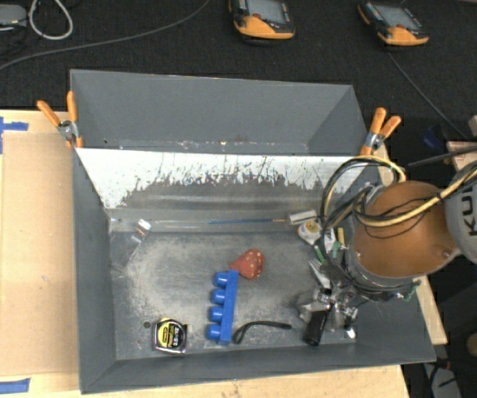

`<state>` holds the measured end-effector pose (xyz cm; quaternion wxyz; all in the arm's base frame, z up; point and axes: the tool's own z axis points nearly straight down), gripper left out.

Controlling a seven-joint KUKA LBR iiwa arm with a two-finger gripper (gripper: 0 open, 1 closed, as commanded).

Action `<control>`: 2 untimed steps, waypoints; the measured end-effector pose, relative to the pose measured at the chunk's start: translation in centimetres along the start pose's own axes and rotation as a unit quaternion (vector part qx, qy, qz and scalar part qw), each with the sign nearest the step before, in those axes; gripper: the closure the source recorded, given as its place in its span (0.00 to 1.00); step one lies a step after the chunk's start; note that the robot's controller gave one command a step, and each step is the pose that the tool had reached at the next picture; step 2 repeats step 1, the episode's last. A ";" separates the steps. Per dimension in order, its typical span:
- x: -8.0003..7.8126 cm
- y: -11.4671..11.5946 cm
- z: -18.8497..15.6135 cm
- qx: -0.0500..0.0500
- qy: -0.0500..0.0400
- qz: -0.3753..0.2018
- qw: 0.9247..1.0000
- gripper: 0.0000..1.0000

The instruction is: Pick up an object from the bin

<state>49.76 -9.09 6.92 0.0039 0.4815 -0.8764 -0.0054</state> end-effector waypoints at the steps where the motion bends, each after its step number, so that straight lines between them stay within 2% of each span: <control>1: 0.0 0.2 -1.7 -0.002 0.000 0.001 1.000 1.00; 2: 0.0 0.2 -1.7 -0.002 0.000 0.001 1.000 1.00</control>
Offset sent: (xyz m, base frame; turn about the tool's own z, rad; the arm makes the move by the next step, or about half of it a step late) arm -0.0015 0.0007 0.0843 0.0010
